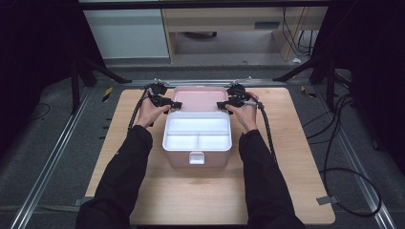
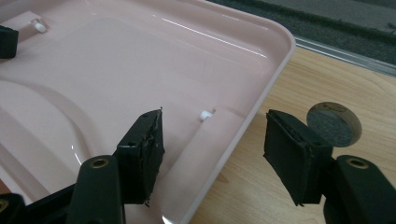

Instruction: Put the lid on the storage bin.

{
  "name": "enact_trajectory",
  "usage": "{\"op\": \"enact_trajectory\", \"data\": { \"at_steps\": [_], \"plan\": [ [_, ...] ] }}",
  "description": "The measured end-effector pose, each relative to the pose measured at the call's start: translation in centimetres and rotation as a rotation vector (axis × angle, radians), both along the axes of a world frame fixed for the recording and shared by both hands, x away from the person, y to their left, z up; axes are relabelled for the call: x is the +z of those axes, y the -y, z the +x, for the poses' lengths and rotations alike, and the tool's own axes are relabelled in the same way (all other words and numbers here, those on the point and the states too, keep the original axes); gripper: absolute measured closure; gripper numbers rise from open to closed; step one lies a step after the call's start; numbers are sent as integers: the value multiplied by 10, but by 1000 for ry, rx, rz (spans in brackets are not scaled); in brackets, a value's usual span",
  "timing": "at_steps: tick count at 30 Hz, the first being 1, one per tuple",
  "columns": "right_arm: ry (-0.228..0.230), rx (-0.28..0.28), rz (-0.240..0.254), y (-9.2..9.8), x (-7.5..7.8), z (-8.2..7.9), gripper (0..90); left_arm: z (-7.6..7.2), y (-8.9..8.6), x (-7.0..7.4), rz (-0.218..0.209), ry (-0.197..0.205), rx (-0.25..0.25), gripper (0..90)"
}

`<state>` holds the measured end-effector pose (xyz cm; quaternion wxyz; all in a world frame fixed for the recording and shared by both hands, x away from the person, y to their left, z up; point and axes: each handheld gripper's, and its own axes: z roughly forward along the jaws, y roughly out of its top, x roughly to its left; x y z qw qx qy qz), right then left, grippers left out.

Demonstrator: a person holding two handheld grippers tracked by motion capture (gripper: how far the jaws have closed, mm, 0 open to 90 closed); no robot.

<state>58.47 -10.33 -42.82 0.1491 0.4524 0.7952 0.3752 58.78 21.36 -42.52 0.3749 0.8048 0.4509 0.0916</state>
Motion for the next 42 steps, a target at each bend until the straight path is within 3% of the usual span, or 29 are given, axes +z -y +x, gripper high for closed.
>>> {"op": "enact_trajectory", "data": {
  "at_steps": [6,10,15,19,21,25,31,37,42],
  "plan": [
    [-18,8,35,-1,-2,1,386,-2,0,2,7,-13,-5,413],
    [-22,5,39,-1,-2,0,392,-3,-2,1,-14,-30,1,425],
    [-26,2,33,-2,-2,0,387,-5,2,4,38,-15,-14,418],
    [-38,-10,48,-2,-4,1,383,-5,3,1,5,-41,2,360],
    [-36,-13,43,-3,-3,0,386,-5,1,2,-12,-49,1,375],
    [-26,-13,23,-3,3,-2,429,-7,2,4,-3,-29,-3,385],
    [-25,-11,50,1,9,-4,447,-11,1,11,23,3,-3,464],
    [28,-10,94,3,23,-11,497,-16,-4,23,-27,36,14,525],
    [61,-5,103,5,34,-18,507,-23,-4,35,-20,82,9,530]
  ]
}}
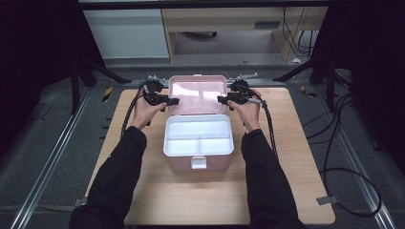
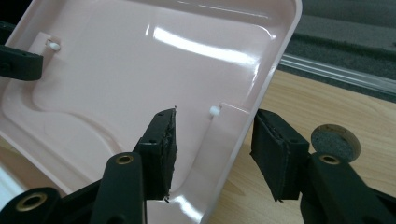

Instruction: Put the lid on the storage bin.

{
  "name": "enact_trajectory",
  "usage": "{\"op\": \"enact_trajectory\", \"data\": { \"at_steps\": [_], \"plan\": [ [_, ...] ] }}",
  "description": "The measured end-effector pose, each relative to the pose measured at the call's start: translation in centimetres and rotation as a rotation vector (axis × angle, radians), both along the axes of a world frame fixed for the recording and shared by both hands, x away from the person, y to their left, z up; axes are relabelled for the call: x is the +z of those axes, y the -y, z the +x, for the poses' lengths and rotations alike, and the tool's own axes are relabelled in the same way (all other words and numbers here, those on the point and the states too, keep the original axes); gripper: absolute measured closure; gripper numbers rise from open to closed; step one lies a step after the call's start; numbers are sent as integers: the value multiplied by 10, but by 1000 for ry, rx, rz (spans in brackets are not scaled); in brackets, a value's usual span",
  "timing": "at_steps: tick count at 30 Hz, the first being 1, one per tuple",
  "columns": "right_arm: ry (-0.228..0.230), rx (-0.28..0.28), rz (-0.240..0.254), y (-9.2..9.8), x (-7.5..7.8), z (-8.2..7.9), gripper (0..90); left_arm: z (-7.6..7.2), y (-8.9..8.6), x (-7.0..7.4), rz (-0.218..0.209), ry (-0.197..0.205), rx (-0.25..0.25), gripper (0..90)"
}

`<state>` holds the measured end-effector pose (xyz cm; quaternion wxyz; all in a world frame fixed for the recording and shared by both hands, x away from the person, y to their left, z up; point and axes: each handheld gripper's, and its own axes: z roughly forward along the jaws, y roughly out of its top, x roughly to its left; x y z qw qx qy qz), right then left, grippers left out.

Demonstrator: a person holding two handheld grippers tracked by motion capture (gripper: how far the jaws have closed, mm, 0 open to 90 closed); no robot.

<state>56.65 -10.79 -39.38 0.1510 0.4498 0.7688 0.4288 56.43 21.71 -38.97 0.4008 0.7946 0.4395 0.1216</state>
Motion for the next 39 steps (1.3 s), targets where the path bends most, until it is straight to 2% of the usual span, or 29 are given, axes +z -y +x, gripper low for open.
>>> {"op": "enact_trajectory", "data": {
  "at_steps": [7,12,15,20,21,22,24,28,35,39],
  "plan": [
    [47,13,8,1,19,-13,508,-15,-1,21,20,61,-13,564],
    [87,16,-18,-1,29,-26,494,-26,-2,30,40,97,-17,619],
    [104,9,3,0,29,-28,494,-31,-4,29,21,115,-10,672],
    [117,-3,14,1,27,-25,482,-32,-2,28,10,127,-19,677],
    [119,-3,10,1,27,-24,484,-32,-1,29,-3,130,-27,681],
    [118,-1,16,1,28,-24,467,-31,0,29,-4,133,-27,687],
    [123,-5,-6,1,28,-23,486,-30,2,30,14,136,-24,687],
    [127,-3,-8,3,32,-27,493,-31,4,32,9,149,-26,692],
    [149,13,19,9,38,-43,508,-50,5,40,57,180,-58,696],
    [158,29,-19,7,41,-55,489,-62,7,40,96,208,-66,683]
  ]
}}
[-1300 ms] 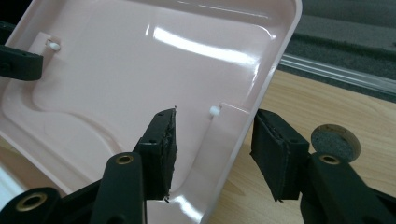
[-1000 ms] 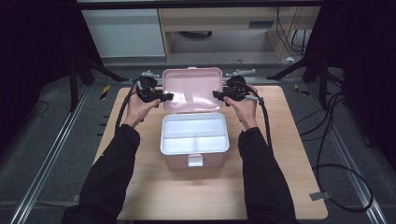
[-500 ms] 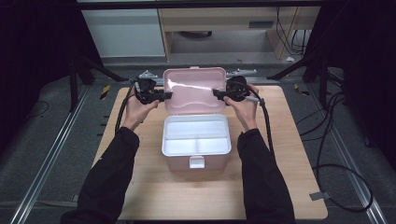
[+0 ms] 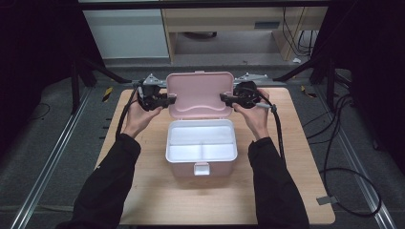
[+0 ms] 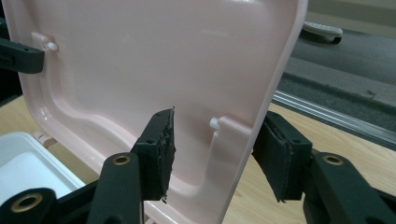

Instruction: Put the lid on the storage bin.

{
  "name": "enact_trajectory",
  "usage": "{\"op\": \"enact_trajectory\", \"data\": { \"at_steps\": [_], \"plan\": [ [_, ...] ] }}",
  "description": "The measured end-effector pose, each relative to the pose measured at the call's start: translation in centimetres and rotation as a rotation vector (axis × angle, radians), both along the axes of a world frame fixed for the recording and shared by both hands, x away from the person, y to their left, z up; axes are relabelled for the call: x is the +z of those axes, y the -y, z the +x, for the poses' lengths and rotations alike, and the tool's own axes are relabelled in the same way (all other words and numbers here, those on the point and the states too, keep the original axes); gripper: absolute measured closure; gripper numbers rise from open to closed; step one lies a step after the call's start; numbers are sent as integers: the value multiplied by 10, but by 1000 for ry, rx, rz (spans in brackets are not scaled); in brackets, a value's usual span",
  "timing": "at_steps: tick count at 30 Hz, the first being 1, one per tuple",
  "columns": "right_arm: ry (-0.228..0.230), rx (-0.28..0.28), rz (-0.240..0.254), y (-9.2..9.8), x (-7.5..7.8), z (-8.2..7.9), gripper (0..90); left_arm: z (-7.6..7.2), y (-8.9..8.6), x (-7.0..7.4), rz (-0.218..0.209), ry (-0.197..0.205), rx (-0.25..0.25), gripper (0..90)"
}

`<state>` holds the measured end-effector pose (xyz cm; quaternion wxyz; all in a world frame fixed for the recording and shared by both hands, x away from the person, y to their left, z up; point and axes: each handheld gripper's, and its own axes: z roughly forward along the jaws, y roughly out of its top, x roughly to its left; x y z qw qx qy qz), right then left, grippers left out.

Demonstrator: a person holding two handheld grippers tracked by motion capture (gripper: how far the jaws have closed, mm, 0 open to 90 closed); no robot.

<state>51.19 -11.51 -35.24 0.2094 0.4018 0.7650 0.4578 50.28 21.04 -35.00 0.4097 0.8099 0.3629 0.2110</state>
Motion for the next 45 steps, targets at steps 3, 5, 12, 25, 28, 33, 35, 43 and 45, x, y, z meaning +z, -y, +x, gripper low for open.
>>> {"op": "enact_trajectory", "data": {
  "at_steps": [3,5,12,25,28,33,35,43,45],
  "plan": [
    [16,-1,-20,1,2,-8,542,-5,-3,1,-13,2,-11,722],
    [21,-10,-8,4,2,-10,587,-5,-2,3,-11,2,-14,727],
    [40,-51,-20,5,1,-2,663,4,1,2,-23,6,-4,736],
    [67,-53,25,8,5,-2,633,2,2,5,-21,54,-6,746],
    [77,-34,23,9,7,-13,624,-9,1,6,-36,68,-13,746],
    [85,0,8,12,10,-31,599,-23,0,8,-34,73,-39,711],
    [80,10,-5,12,11,-38,587,-28,1,9,-17,72,-52,684],
    [41,64,-10,19,-3,-58,520,-47,-2,4,23,66,-94,638],
    [31,78,-5,22,-7,-62,516,-52,-2,0,37,61,-102,625]
  ]
}}
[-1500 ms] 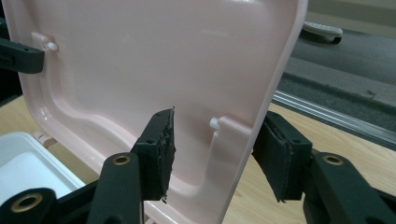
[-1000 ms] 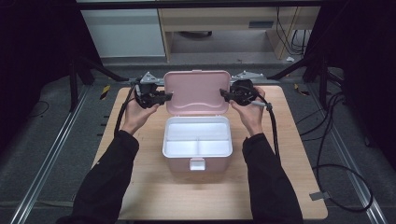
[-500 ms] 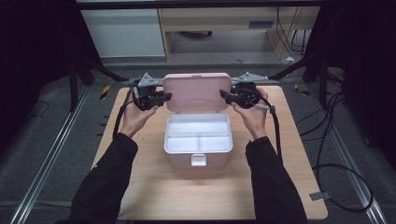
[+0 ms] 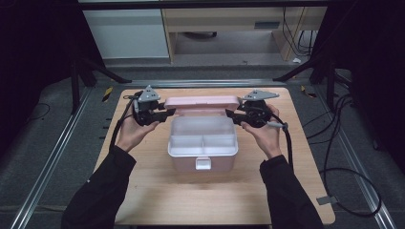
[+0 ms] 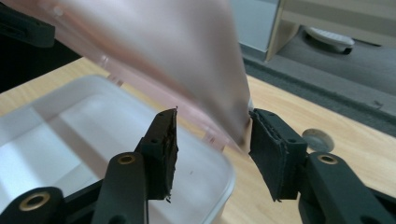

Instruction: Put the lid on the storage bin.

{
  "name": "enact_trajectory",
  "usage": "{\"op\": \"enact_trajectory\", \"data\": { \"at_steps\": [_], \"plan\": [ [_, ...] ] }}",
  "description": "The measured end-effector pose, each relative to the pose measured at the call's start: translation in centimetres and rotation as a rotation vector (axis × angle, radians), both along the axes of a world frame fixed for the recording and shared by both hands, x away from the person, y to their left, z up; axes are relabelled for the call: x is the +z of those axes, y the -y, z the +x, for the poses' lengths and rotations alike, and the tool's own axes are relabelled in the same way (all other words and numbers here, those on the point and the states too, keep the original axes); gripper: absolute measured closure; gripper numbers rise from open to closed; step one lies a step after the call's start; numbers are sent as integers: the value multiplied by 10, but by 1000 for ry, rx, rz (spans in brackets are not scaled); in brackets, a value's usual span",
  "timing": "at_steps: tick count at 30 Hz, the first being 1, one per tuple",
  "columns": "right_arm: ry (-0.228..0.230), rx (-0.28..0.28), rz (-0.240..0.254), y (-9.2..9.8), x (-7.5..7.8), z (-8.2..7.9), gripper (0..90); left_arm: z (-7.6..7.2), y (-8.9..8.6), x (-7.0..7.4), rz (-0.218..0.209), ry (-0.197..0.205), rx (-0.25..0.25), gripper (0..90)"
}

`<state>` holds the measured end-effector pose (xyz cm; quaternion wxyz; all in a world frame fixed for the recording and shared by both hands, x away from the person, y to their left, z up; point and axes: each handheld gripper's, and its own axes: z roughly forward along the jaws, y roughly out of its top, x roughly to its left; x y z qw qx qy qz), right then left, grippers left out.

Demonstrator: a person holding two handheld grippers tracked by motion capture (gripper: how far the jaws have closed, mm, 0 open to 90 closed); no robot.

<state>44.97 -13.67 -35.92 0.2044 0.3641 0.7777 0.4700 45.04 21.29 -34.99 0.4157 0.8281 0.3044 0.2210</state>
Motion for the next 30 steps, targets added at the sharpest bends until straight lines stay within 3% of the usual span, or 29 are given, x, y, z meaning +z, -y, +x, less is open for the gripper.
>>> {"op": "enact_trajectory", "data": {
  "at_steps": [6,12,15,20,25,30],
  "plan": [
    [6,29,-30,4,-4,-13,497,-15,0,-8,32,-4,-24,589],
    [-2,26,-41,15,-7,-25,477,-28,-1,-14,28,3,-33,567],
    [-6,13,-82,18,-12,-30,480,-34,-2,-17,23,-1,-37,557],
    [-17,-14,-70,31,-18,-34,483,-42,-8,-24,37,-13,-31,536],
    [-28,-39,-57,39,-29,-36,487,-50,-20,-33,88,-33,-7,503],
    [-40,-72,-53,48,-38,-38,463,-57,-40,-44,31,-63,34,484]
  ]
}}
